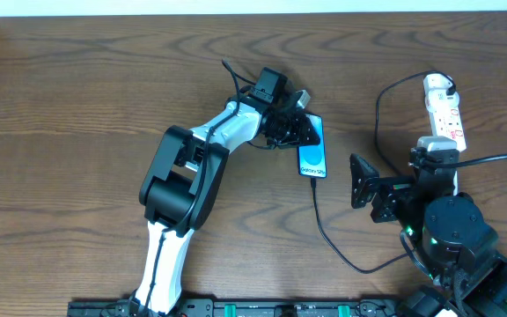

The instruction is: Plug charger to phone and switch on socket

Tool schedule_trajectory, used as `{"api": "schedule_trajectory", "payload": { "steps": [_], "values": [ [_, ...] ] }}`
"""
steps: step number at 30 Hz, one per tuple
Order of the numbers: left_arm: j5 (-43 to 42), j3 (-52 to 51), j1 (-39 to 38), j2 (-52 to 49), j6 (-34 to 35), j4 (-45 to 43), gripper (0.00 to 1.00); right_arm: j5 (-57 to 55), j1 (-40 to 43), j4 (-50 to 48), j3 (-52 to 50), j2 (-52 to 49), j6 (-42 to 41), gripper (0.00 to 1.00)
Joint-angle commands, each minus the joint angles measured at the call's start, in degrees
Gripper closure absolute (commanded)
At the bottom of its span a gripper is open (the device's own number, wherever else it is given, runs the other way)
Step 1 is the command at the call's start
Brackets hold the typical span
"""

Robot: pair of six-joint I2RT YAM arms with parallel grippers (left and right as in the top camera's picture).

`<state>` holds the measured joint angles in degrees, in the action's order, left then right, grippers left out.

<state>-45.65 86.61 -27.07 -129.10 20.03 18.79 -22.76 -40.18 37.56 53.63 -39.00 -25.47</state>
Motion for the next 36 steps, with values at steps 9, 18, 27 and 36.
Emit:
{"api": "schedule_trajectory", "payload": {
  "steps": [9, 18, 27, 36],
  "values": [
    [13.73, 0.13, 0.26, -0.17, -0.96, 4.35, 0.25, -0.9, 0.24, 2.16, 1.01, -0.07, -0.85, 0.01],
    [15.37, 0.09, 0.44, -0.17, -0.98, 5.42, 0.06, -0.81, 0.22, 2.73, 1.01, -0.07, -0.85, 0.01],
    [19.8, 0.11, 9.53, 6.86, -7.3, 13.64, 0.05, 5.4, 0.24, 7.89, 1.01, -0.07, -0.81, 0.01],
    [19.82, 0.11, 24.26, 28.96, -15.65, 27.58, 0.05, -7.06, 0.24, 8.59, 0.98, -4.61, -0.87, 0.55]
  ]
}}
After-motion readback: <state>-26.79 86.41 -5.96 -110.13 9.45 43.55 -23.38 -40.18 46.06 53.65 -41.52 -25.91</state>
